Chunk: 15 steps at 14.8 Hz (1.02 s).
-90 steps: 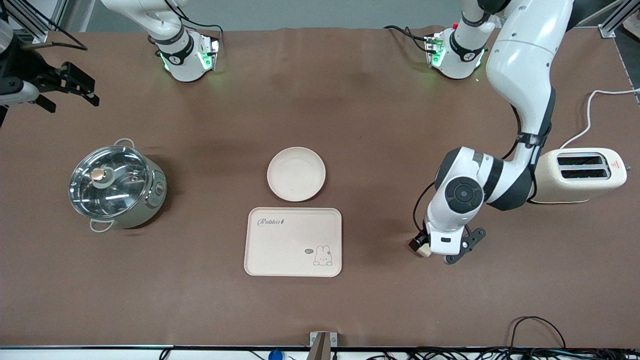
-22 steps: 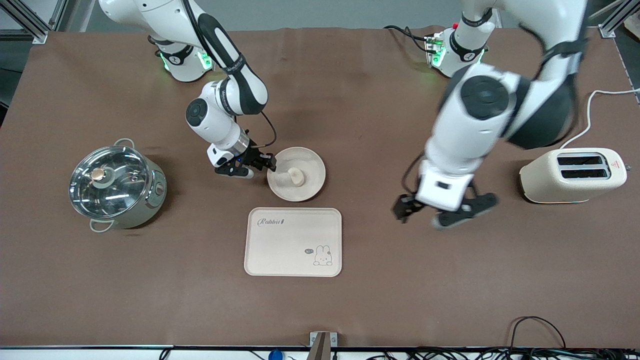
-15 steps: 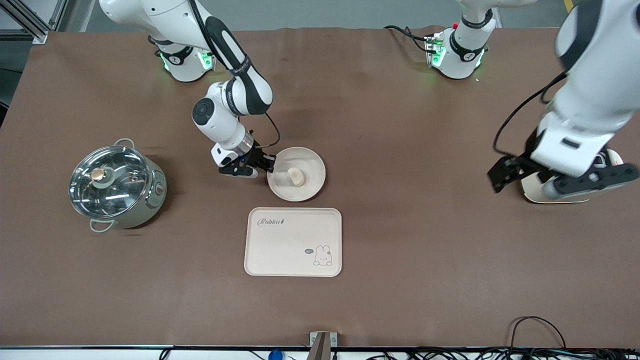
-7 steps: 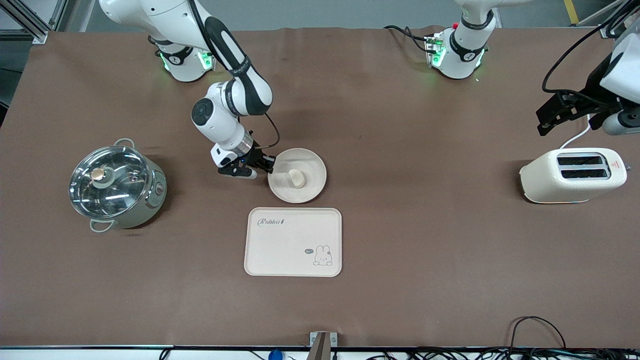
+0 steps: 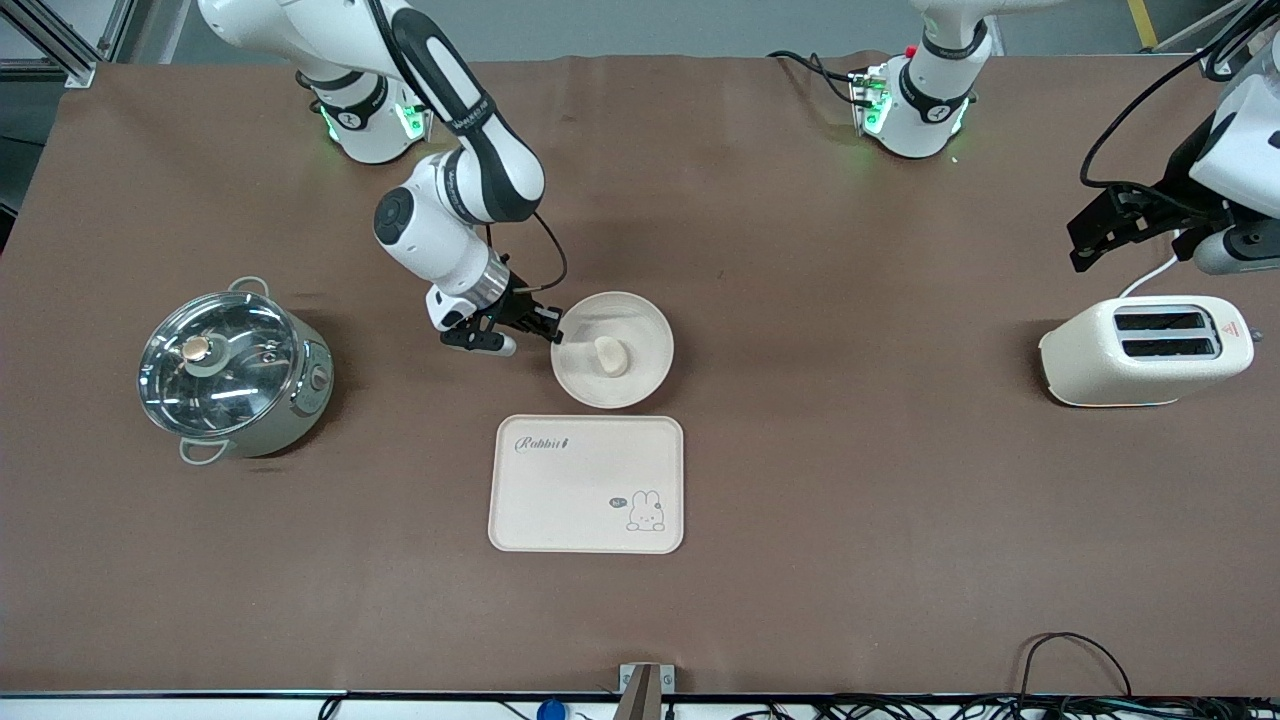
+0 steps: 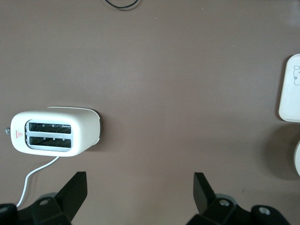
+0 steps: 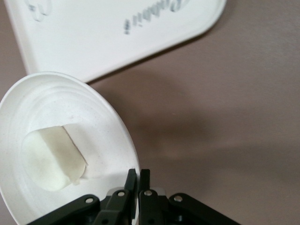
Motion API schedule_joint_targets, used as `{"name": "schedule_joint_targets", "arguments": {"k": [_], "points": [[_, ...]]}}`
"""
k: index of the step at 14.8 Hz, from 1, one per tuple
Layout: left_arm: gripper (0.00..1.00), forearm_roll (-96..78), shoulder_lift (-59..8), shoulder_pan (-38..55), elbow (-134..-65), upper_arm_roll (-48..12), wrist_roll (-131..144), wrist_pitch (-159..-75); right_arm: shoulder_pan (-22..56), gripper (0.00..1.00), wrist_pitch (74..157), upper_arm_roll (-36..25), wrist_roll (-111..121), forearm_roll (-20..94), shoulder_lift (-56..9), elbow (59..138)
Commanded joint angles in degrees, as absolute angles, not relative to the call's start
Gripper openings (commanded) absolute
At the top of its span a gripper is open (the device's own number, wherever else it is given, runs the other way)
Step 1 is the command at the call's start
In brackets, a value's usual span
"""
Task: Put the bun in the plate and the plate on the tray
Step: 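Lift the plate by its rim with the right gripper toward the tray, then lower the plate onto the bear-printed tray with the right gripper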
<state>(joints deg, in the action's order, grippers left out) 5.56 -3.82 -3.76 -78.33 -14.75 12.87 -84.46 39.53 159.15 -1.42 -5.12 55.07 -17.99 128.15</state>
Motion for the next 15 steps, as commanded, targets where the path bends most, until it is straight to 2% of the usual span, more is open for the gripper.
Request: {"name": "schedule_joint_targets", "arguments": {"k": [1,2,4,8,10,12,15], "points": [[1.00,4.6,-2.8,-4.6,-78.7,-14.6,10.4,-84.3,38.9,0.00,158.3,-1.8,-4.5,56.8,-17.0,124.7],[1.00,4.5,-2.8,-5.4,-78.7,-14.8,9.7,-84.3,37.8,0.00,158.1,-1.9,-4.5,56.6,-18.4,121.4],[1.00,3.2,-2.7,-6.2,-78.7,-14.5,6.3,-84.3,34.9,0.00,156.7,-1.9,-4.3,55.7,-26.3,112.9],[1.00,0.5,1.2,0.9,-83.0,-5.5,5.4,-84.3,28.9,0.00,153.6,-1.9,-4.2,51.0,-37.5,100.1],[1.00,0.4,3.1,2.2,-86.6,-4.8,5.5,-84.4,26.6,0.00,148.1,-1.9,-4.4,47.0,-39.3,96.9],[1.00,0.4,2.5,2.3,-86.7,-5.3,5.7,-84.5,24.2,0.00,142.6,-2.0,-4.7,43.5,-39.0,96.0],[1.00,0.4,2.0,2.2,-86.4,-5.4,5.6,-84.5,23.8,0.00,142.4,-2.0,-4.4,42.6,-39.4,96.0]]}}
